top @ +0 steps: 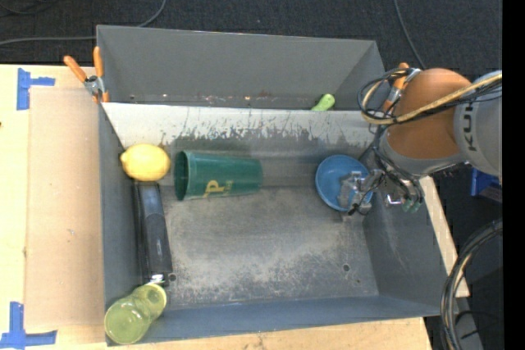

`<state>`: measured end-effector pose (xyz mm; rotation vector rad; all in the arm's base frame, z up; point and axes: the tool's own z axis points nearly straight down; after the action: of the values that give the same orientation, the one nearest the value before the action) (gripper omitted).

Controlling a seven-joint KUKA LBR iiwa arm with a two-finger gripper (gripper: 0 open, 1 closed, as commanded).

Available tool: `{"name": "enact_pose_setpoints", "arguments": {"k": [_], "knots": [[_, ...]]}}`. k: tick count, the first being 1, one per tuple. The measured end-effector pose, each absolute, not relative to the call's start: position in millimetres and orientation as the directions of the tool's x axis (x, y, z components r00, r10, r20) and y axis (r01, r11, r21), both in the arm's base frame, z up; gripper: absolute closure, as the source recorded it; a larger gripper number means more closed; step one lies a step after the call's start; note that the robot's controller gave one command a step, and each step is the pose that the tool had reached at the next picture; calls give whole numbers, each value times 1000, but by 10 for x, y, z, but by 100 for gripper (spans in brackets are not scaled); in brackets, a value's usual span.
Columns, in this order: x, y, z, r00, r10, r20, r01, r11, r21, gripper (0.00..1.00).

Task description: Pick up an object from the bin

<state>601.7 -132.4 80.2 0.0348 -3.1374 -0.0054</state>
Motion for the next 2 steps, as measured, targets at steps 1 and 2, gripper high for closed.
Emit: {"name": "enact_pose_setpoints", "arguments": {"k": [1, 2], "knots": [[5990, -1277, 1656, -999, -40, 5, -40, 999, 5, 100], [6025, -1340, 1016, -999, -32, 11, -32, 999, 6, 100]]}}
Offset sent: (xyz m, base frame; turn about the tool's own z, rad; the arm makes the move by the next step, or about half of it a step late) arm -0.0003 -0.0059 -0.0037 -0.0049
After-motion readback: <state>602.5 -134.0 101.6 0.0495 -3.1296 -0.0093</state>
